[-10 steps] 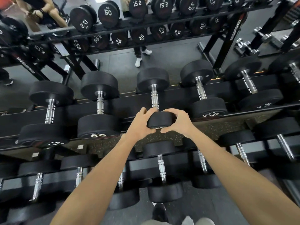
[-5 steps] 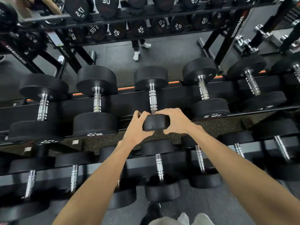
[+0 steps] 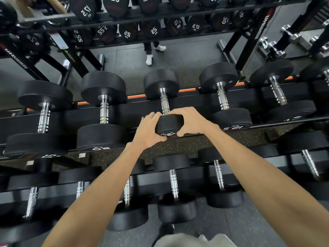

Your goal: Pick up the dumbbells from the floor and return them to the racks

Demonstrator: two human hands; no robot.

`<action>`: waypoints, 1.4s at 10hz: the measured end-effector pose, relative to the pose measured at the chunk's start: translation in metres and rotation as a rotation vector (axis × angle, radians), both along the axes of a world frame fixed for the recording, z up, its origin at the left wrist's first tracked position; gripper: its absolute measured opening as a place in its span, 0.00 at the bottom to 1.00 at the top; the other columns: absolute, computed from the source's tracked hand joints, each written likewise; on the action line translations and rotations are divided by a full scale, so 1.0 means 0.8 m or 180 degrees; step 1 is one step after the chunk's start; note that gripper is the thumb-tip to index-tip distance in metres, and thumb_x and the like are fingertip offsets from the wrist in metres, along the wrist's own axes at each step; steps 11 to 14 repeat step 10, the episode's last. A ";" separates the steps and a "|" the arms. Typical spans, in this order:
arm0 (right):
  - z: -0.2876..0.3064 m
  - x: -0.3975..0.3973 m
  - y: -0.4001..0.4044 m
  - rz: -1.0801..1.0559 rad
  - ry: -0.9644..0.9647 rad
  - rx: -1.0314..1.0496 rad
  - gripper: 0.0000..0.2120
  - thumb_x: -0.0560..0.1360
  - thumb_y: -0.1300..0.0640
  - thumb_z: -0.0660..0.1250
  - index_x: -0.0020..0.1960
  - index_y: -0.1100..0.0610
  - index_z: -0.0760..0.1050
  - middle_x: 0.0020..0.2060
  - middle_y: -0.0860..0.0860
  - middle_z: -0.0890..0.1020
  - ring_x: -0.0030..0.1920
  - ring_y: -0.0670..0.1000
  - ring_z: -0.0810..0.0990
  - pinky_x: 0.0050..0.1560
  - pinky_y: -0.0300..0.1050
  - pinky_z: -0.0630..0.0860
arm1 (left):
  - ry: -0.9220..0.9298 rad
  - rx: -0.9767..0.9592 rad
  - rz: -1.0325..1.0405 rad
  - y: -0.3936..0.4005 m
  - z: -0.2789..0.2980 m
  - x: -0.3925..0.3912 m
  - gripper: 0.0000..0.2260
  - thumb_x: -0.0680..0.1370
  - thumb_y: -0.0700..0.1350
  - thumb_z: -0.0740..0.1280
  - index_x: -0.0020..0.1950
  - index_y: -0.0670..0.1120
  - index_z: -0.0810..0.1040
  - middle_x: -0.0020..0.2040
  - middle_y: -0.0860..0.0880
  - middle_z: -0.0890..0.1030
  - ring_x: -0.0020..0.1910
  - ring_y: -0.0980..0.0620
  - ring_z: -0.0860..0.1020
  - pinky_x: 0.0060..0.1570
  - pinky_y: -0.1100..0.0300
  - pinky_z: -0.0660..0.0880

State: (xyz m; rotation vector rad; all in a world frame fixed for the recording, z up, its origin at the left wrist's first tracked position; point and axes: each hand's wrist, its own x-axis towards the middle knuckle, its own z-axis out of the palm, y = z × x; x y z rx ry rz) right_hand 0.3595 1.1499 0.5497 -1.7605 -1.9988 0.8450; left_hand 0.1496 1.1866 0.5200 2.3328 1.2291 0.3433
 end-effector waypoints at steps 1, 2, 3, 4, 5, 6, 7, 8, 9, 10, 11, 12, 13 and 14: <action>0.002 -0.003 0.017 0.0095 -0.0109 -0.0104 0.39 0.61 0.59 0.83 0.71 0.55 0.78 0.65 0.52 0.83 0.62 0.52 0.80 0.62 0.44 0.69 | 0.0253 0.0165 -0.0069 0.019 -0.002 -0.003 0.33 0.65 0.50 0.83 0.65 0.43 0.75 0.58 0.45 0.78 0.59 0.43 0.76 0.74 0.37 0.62; 0.001 0.001 0.022 0.0123 -0.0175 -0.0305 0.41 0.62 0.58 0.83 0.73 0.54 0.77 0.67 0.52 0.82 0.65 0.53 0.80 0.66 0.48 0.71 | 0.0371 0.0243 -0.0148 0.026 -0.006 -0.008 0.33 0.65 0.53 0.83 0.64 0.43 0.75 0.57 0.45 0.79 0.58 0.42 0.77 0.75 0.37 0.61; 0.000 0.002 0.019 0.0044 -0.0012 -0.0321 0.40 0.61 0.59 0.83 0.72 0.54 0.77 0.66 0.52 0.83 0.62 0.52 0.80 0.62 0.46 0.73 | 0.0115 -0.0047 -0.0154 0.024 -0.005 -0.009 0.29 0.67 0.51 0.82 0.62 0.45 0.73 0.56 0.47 0.78 0.55 0.45 0.77 0.67 0.41 0.71; -0.003 -0.001 0.011 -0.0126 0.0114 -0.0359 0.39 0.62 0.61 0.82 0.72 0.54 0.77 0.66 0.52 0.82 0.62 0.52 0.79 0.63 0.48 0.73 | -0.0119 -0.0364 -0.0044 0.016 0.000 -0.008 0.27 0.67 0.48 0.81 0.59 0.47 0.71 0.55 0.49 0.77 0.52 0.48 0.76 0.52 0.46 0.76; -0.015 -0.012 0.000 -0.0353 0.0335 -0.0246 0.37 0.63 0.63 0.82 0.71 0.56 0.76 0.64 0.54 0.81 0.60 0.54 0.78 0.61 0.49 0.74 | -0.0212 -0.0398 0.0064 0.008 0.002 -0.006 0.27 0.66 0.45 0.82 0.58 0.46 0.71 0.54 0.48 0.77 0.52 0.47 0.76 0.52 0.47 0.76; -0.016 -0.025 -0.009 -0.0494 0.0275 -0.0059 0.33 0.65 0.63 0.82 0.68 0.58 0.76 0.60 0.56 0.80 0.54 0.50 0.75 0.55 0.46 0.72 | -0.0166 -0.0394 0.0303 -0.004 0.006 0.003 0.30 0.66 0.42 0.83 0.62 0.44 0.71 0.57 0.45 0.75 0.54 0.46 0.76 0.55 0.49 0.76; -0.009 -0.034 -0.013 -0.0581 0.0181 -0.0052 0.34 0.66 0.64 0.82 0.69 0.58 0.74 0.62 0.56 0.78 0.56 0.50 0.73 0.58 0.46 0.74 | 0.0038 -0.0378 0.0496 -0.015 0.011 0.010 0.31 0.69 0.40 0.81 0.66 0.43 0.68 0.62 0.42 0.73 0.59 0.42 0.76 0.58 0.45 0.77; 0.008 -0.041 -0.022 -0.0652 0.0125 -0.0184 0.35 0.70 0.64 0.79 0.73 0.58 0.70 0.67 0.58 0.75 0.64 0.56 0.76 0.67 0.50 0.73 | 0.0248 -0.0535 0.0571 -0.024 0.029 0.013 0.32 0.72 0.39 0.78 0.72 0.42 0.66 0.67 0.40 0.72 0.63 0.39 0.77 0.63 0.46 0.77; 0.019 -0.033 -0.036 -0.0614 0.0312 -0.0302 0.35 0.75 0.62 0.75 0.79 0.58 0.66 0.75 0.57 0.71 0.72 0.58 0.72 0.70 0.48 0.69 | 0.0373 -0.0622 0.0527 -0.029 0.048 0.014 0.35 0.76 0.42 0.75 0.78 0.41 0.63 0.72 0.38 0.71 0.68 0.38 0.74 0.68 0.47 0.72; 0.038 -0.018 -0.058 -0.0874 0.0853 -0.0304 0.22 0.77 0.58 0.75 0.70 0.55 0.78 0.65 0.52 0.81 0.66 0.53 0.79 0.67 0.45 0.75 | 0.0317 -0.0729 0.0658 -0.043 0.081 0.010 0.29 0.77 0.45 0.72 0.78 0.42 0.70 0.71 0.41 0.77 0.69 0.41 0.76 0.68 0.51 0.72; 0.038 -0.018 -0.058 -0.0874 0.0853 -0.0304 0.22 0.77 0.58 0.75 0.70 0.55 0.78 0.65 0.52 0.81 0.66 0.53 0.79 0.67 0.45 0.75 | 0.0317 -0.0729 0.0658 -0.043 0.081 0.010 0.29 0.77 0.45 0.72 0.78 0.42 0.70 0.71 0.41 0.77 0.69 0.41 0.76 0.68 0.51 0.72; 0.038 -0.018 -0.058 -0.0874 0.0853 -0.0304 0.22 0.77 0.58 0.75 0.70 0.55 0.78 0.65 0.52 0.81 0.66 0.53 0.79 0.67 0.45 0.75 | 0.0317 -0.0729 0.0658 -0.043 0.081 0.010 0.29 0.77 0.45 0.72 0.78 0.42 0.70 0.71 0.41 0.77 0.69 0.41 0.76 0.68 0.51 0.72; 0.038 -0.018 -0.058 -0.0874 0.0853 -0.0304 0.22 0.77 0.58 0.75 0.70 0.55 0.78 0.65 0.52 0.81 0.66 0.53 0.79 0.67 0.45 0.75 | 0.0317 -0.0729 0.0658 -0.043 0.081 0.010 0.29 0.77 0.45 0.72 0.78 0.42 0.70 0.71 0.41 0.77 0.69 0.41 0.76 0.68 0.51 0.72; 0.038 -0.018 -0.058 -0.0874 0.0853 -0.0304 0.22 0.77 0.58 0.75 0.70 0.55 0.78 0.65 0.52 0.81 0.66 0.53 0.79 0.67 0.45 0.75 | 0.0317 -0.0729 0.0658 -0.043 0.081 0.010 0.29 0.77 0.45 0.72 0.78 0.42 0.70 0.71 0.41 0.77 0.69 0.41 0.76 0.68 0.51 0.72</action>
